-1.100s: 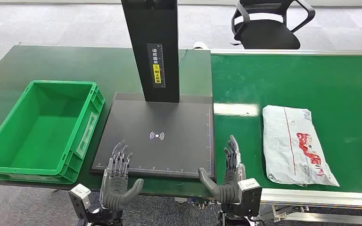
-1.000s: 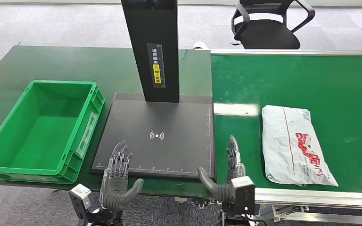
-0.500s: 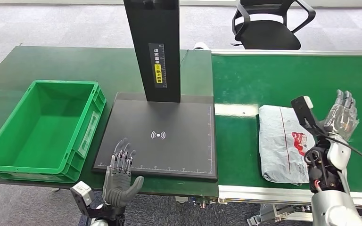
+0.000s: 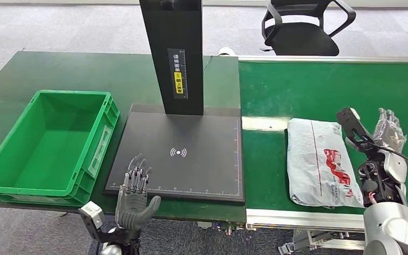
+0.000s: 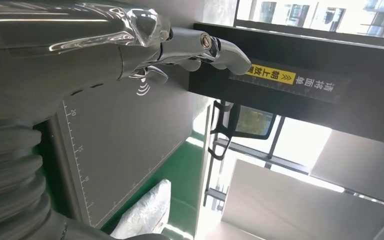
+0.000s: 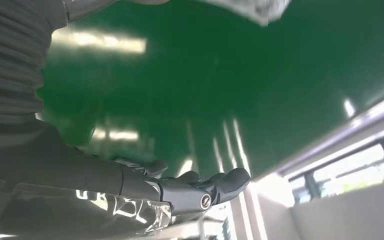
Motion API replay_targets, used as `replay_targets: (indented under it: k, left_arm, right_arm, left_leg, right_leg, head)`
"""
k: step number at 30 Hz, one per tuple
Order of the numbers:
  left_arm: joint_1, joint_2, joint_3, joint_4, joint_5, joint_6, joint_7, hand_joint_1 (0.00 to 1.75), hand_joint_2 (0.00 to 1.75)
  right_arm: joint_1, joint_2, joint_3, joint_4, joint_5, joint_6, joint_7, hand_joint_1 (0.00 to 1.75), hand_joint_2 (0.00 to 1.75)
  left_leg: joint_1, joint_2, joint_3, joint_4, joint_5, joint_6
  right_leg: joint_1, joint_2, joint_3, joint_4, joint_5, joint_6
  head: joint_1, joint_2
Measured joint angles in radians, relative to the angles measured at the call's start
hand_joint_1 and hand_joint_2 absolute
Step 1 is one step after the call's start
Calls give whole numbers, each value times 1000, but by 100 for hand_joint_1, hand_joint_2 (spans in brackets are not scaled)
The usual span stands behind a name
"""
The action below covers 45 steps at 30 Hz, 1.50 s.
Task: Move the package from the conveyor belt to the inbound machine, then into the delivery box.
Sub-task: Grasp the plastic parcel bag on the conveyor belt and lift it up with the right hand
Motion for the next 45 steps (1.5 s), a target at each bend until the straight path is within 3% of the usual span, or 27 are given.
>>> replay_targets:
  k: [4,8,15,21,26,27,31,33,45]
  left_arm:
    - [-11,2,3,18,0,-16,-4,0,175]
    - [-25,4,8,35,-1,-26,-5,0,175]
    - [-53,4,15,60,0,-22,0,0,175]
    - [-57,4,17,75,7,-7,0,0,175]
    - [-57,4,18,76,11,-2,2,0,175]
    - [-57,4,19,76,11,-1,3,0,175]
    - [-58,4,19,79,14,2,6,0,175]
    - [-58,5,19,83,18,2,6,0,175]
    - [-57,14,23,93,32,-2,0,0,175]
  right_arm:
    - [9,-3,-21,21,-33,123,-90,0,175]
    - [46,-9,-29,35,-29,220,-105,0,175]
    - [111,-10,2,62,61,325,-21,0,175]
    - [109,16,83,80,152,336,123,0,175]
    - [105,34,127,90,173,338,146,0,175]
    - [105,36,132,91,174,338,147,7,175]
    - [108,40,145,97,175,335,138,167,175]
    - [108,42,148,98,173,329,124,174,175]
    - [91,47,155,99,159,318,68,175,175]
  left_leg:
    - [0,0,0,0,0,0]
    - [0,-1,-1,0,0,0]
    - [0,0,-2,0,0,0]
    - [0,0,-2,0,0,0]
    - [0,0,-2,0,0,0]
    - [0,0,-2,0,0,0]
    - [0,0,-2,0,0,0]
    - [0,0,-2,0,0,0]
    - [0,0,-2,0,0,0]
  right_leg:
    - [0,0,0,0,0,0]
    - [0,0,-1,0,0,0]
    - [0,0,-2,0,0,0]
    - [0,0,-2,0,0,0]
    - [0,0,-2,0,0,0]
    - [0,0,-2,0,0,0]
    - [0,0,-2,0,0,0]
    - [0,0,-2,0,0,0]
    - [0,0,-2,0,0,0]
  head:
    - [0,0]
    - [0,0]
    - [0,0]
    - [0,0]
    - [0,0]
    - [0,0]
    - [0,0]
    - [0,0]
    - [0,0]
